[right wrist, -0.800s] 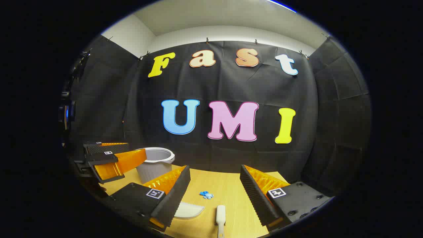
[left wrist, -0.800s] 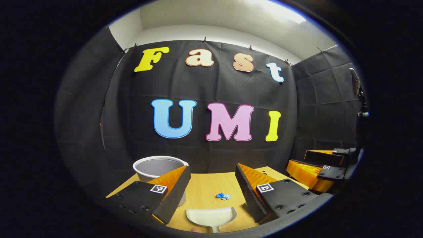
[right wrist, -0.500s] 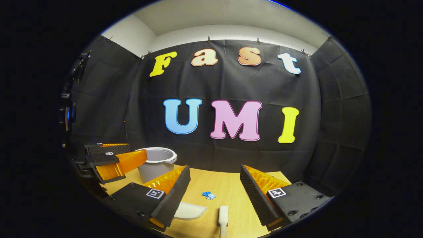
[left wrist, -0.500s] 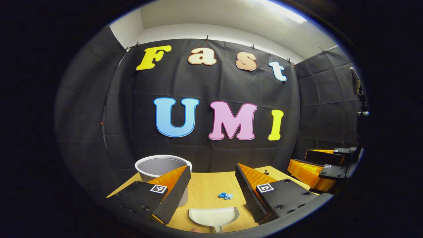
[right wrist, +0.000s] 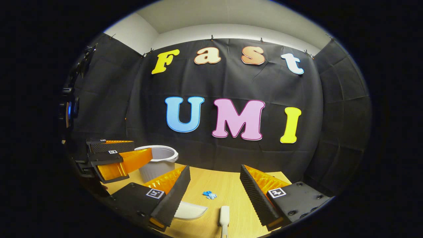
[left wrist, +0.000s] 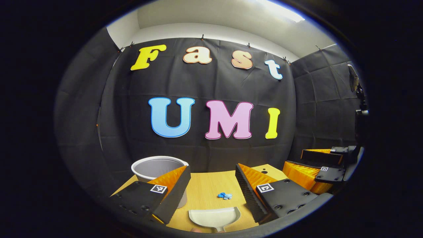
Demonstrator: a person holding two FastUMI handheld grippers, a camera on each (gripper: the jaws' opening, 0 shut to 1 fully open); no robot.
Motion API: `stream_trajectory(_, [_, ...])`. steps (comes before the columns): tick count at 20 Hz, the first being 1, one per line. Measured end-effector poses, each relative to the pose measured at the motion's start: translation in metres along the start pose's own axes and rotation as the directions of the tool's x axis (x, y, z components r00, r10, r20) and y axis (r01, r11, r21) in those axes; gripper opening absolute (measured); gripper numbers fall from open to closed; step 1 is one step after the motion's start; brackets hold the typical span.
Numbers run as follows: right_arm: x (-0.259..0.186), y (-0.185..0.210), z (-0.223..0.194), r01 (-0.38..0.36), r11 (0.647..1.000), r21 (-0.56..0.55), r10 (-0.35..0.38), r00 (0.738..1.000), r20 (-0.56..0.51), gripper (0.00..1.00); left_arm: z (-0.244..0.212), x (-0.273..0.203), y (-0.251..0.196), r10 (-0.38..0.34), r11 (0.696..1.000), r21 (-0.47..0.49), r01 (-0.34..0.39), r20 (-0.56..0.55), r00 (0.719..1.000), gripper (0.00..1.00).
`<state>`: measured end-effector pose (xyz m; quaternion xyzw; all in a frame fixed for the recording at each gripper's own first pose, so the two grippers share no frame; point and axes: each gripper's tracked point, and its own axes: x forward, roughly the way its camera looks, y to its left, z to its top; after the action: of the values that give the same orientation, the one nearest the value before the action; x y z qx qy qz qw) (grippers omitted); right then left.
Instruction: Pick up the small broom and dustpan from the desktop, sweep the trash into the dustpan with the broom, and then empty the trash into the garbage bin.
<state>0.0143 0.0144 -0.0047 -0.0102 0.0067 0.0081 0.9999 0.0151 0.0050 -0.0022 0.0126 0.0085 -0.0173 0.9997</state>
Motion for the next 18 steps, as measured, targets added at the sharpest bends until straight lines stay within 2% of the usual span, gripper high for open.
stream_trajectory(5, [0.004,-0.002,-0.011,0.015,1.000,0.012,-0.015,1.000,-0.025,0.98,-0.004,0.004,0.005,0.000,1.000,-0.005,0.000,-0.015,1.000,0.81])
stream_trajectory(9, [0.005,0.000,-0.014,0.009,1.000,-0.002,-0.010,0.999,-0.036,0.98,-0.029,0.011,0.017,0.044,0.998,-0.035,-0.047,-0.088,0.995,0.81])
stream_trajectory(14, [0.006,-0.002,-0.016,0.008,1.000,0.008,-0.007,0.998,-0.067,0.98,-0.050,0.007,0.018,0.043,0.997,-0.054,-0.052,-0.168,0.985,0.81])
stream_trajectory(18, [0.008,-0.011,-0.019,-0.019,0.999,-0.041,0.016,0.996,-0.088,0.98,-0.056,0.008,0.006,0.026,0.998,-0.057,-0.037,-0.186,0.982,0.81])
